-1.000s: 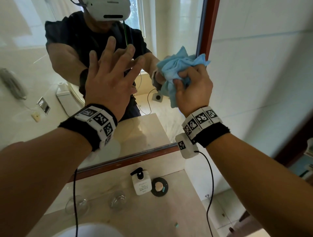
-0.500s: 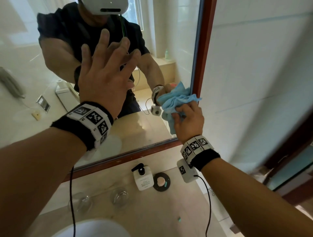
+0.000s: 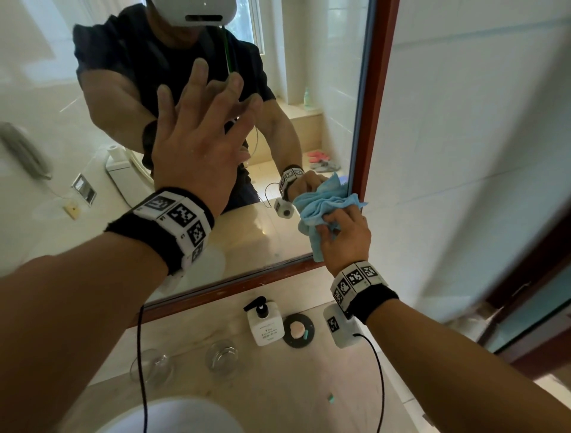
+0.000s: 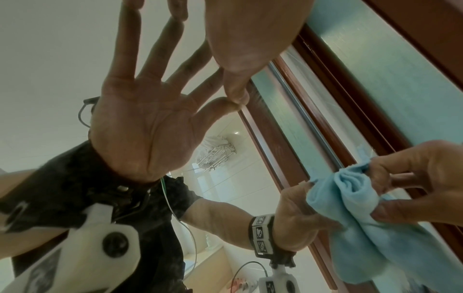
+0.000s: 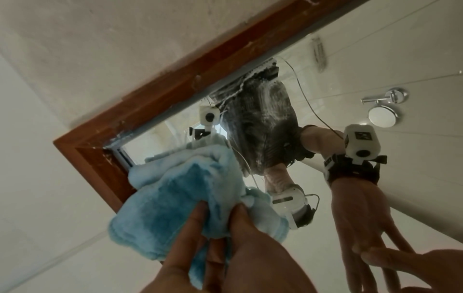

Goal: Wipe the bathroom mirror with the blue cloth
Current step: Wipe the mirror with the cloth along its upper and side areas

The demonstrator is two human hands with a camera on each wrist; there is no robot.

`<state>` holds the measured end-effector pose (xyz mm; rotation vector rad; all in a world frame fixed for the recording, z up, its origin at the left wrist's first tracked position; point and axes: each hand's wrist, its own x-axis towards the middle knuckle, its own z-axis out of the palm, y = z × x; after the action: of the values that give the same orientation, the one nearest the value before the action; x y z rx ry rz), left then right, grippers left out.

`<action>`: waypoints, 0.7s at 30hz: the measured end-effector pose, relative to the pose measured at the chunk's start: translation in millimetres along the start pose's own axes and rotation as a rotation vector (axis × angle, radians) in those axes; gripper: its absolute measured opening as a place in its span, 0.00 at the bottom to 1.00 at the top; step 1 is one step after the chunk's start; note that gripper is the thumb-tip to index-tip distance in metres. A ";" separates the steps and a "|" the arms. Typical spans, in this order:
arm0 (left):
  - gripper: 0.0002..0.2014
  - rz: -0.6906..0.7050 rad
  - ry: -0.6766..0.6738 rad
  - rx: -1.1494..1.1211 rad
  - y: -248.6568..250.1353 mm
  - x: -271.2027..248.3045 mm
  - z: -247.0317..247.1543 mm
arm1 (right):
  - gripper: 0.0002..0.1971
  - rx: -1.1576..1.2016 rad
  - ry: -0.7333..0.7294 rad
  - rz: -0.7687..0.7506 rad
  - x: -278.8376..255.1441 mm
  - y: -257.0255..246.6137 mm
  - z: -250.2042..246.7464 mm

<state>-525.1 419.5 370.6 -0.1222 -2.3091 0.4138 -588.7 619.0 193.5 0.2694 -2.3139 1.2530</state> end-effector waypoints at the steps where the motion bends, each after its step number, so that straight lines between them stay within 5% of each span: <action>1: 0.31 0.000 0.002 -0.001 0.4 0.0 -0.3 | 0.06 0.006 0.001 0.007 1.1 -2.1 -1.0; 13: 0.34 -0.045 0.020 -0.048 7.4 -1.2 0.0 | 0.12 0.131 0.239 -0.215 66.1 -84.2 -51.3; 21: 0.34 -0.116 0.063 -0.075 14.3 -5.3 7.5 | 0.14 0.110 0.186 -0.234 66.1 -72.5 -47.7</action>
<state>-527.3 429.9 357.4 -0.0375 -2.2576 0.2608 -601.5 621.8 301.8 0.4291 -1.9966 1.2332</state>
